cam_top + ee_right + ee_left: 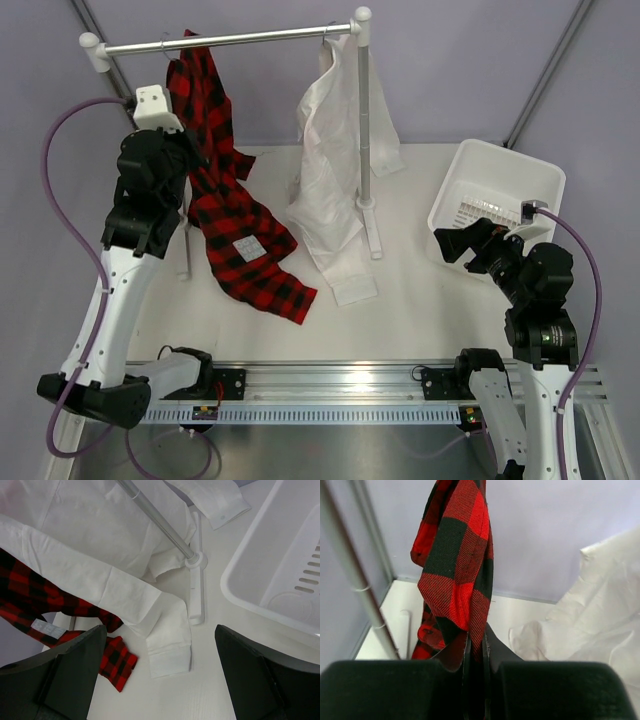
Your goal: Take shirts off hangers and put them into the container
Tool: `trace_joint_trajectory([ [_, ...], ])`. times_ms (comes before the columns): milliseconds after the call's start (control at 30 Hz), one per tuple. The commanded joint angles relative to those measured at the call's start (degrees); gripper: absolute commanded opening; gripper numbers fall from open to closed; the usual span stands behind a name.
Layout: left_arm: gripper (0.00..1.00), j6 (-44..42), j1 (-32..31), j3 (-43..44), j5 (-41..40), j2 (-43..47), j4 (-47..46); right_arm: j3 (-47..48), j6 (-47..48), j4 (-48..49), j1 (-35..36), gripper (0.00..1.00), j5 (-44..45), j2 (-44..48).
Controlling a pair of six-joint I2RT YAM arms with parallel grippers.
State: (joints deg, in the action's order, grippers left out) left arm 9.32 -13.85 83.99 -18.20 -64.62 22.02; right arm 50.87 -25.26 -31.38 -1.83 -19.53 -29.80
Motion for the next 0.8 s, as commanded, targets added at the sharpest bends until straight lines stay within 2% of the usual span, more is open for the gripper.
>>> trace_joint_trajectory([
  [0, 0.0, -1.8, 0.2, 2.8, 7.9, -0.5, -10.9, 0.1, 1.4, 1.8, -0.2, 0.99, -1.5, 0.4],
  [300, 0.0, -3.1, 0.1, -1.7, 12.9, 3.4, -19.7, -0.8, 2.1, 2.6, -0.2, 0.99, -1.4, -1.2],
  [600, 0.0, -0.7, 0.2, -1.3, 14.2, 9.8, -10.8, -0.3, 2.4, 2.5, -0.2, 0.99, -2.4, -1.4],
  [767, 0.0, 0.0, 0.1, -3.2, 17.6, 14.6, -5.7, 0.0, 2.6, 2.4, -0.2, 0.99, -3.4, -1.7],
])
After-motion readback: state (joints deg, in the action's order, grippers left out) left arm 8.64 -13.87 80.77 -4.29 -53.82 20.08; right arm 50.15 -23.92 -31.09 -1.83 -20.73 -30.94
